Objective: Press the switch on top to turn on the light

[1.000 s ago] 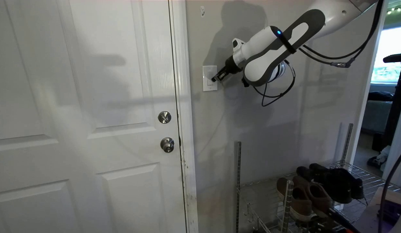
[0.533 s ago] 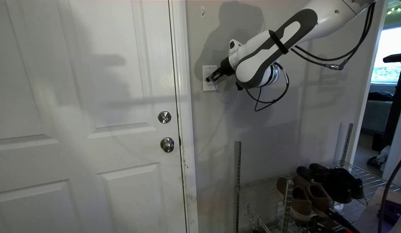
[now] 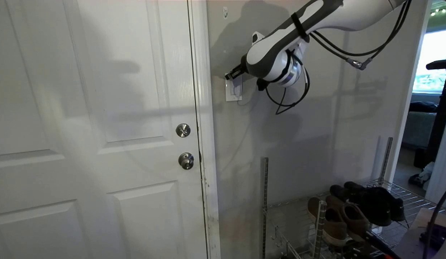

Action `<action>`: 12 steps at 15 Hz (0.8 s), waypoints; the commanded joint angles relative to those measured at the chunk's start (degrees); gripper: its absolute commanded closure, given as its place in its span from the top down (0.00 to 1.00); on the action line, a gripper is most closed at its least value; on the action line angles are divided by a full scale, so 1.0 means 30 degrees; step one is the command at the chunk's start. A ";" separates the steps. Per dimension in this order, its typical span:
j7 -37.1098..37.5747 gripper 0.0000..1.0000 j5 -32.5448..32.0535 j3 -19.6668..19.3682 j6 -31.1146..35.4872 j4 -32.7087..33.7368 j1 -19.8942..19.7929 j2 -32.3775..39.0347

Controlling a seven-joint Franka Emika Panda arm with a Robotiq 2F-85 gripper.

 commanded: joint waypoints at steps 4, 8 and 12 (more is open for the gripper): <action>-0.5099 0.03 0.6744 -0.2693 0.0007 0.1038 0.3505 0.0874; -0.6553 0.03 0.8783 -0.4822 0.0006 0.2126 0.5853 0.1622; -0.7116 0.03 1.0955 -0.6736 0.0034 0.2430 0.7220 0.1742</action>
